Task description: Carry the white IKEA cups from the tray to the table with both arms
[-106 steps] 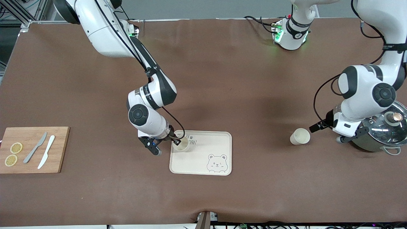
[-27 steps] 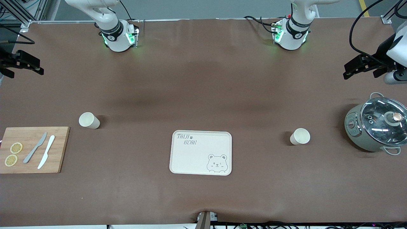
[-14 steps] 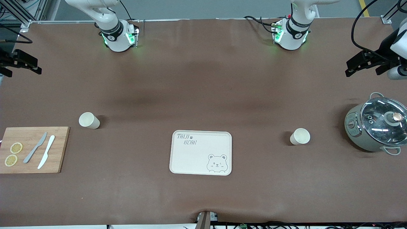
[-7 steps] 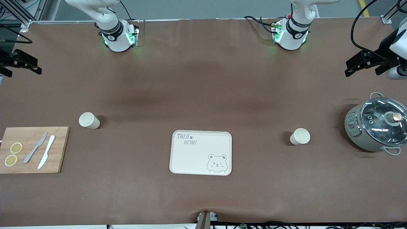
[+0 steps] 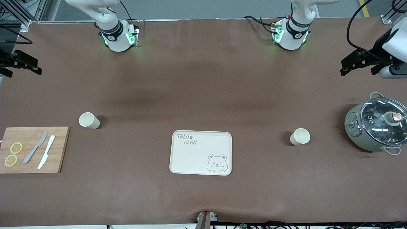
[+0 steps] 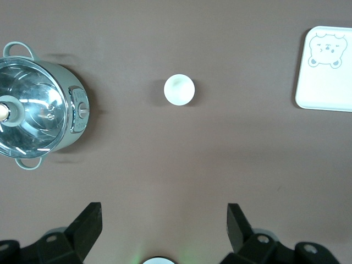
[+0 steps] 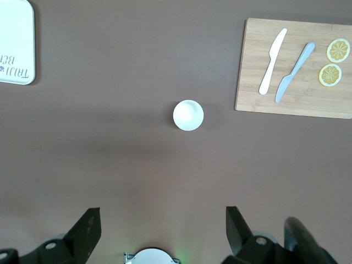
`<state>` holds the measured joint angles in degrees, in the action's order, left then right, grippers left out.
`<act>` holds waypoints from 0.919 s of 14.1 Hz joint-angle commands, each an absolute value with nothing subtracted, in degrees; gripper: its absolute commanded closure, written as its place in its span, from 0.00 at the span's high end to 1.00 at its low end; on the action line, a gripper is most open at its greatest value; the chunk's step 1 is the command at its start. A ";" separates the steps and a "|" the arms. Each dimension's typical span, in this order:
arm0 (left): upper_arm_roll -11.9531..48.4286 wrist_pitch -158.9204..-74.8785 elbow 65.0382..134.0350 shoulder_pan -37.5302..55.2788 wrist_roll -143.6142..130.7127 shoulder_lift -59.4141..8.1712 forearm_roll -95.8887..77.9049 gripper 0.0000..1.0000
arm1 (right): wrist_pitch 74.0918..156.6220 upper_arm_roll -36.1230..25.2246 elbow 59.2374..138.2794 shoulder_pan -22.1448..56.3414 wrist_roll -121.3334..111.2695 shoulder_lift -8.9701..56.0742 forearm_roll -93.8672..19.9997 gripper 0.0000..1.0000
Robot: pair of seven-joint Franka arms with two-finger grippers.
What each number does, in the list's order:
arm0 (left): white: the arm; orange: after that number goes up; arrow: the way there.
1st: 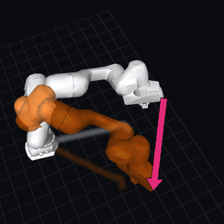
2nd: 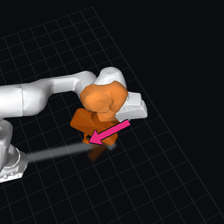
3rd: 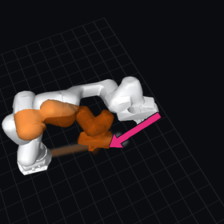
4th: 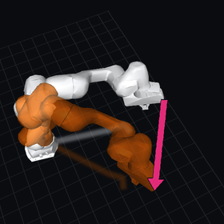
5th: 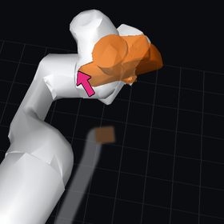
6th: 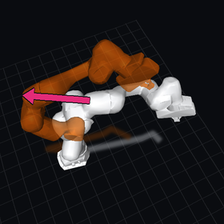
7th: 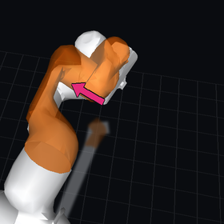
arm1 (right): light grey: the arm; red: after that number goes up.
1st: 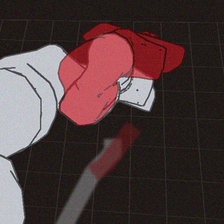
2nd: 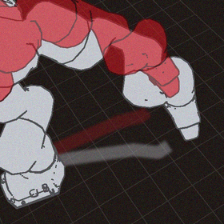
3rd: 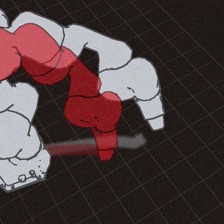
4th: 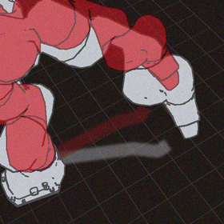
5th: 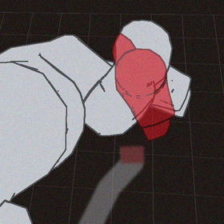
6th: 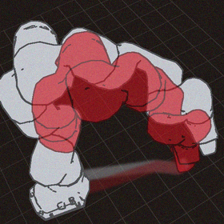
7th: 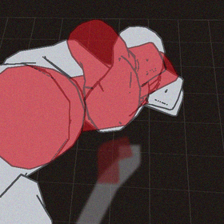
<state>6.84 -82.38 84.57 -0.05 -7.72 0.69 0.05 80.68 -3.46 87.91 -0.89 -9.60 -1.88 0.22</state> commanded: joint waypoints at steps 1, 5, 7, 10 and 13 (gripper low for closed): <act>7.21 -81.47 84.29 -0.44 -6.50 1.23 0.09 1.00 | 80.86 -3.16 88.15 -1.06 -9.14 -2.20 -0.09 1.00; 7.12 -81.39 84.29 -0.62 -6.50 1.23 0.00 1.00 | 80.86 -3.60 87.98 -0.53 -9.05 -2.29 -0.09 1.00; 7.12 -81.39 84.20 -0.62 -6.59 1.23 0.09 1.00 | 80.77 -5.53 87.98 1.66 -9.14 -2.29 0.00 1.00; 7.03 -81.39 84.11 -0.79 -6.42 1.23 0.00 1.00 | 80.95 -5.71 87.89 0.44 -9.14 -2.20 -0.44 1.00; 7.03 -81.39 84.02 -0.79 -6.24 1.32 0.00 1.00 | 80.95 -5.45 87.89 -0.18 -9.14 -2.11 -0.70 1.00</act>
<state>6.82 -82.29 84.45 -0.33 -7.72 0.69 0.05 80.73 -5.37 87.91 0.12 -9.60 -1.88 0.16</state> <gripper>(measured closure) 0.000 0.000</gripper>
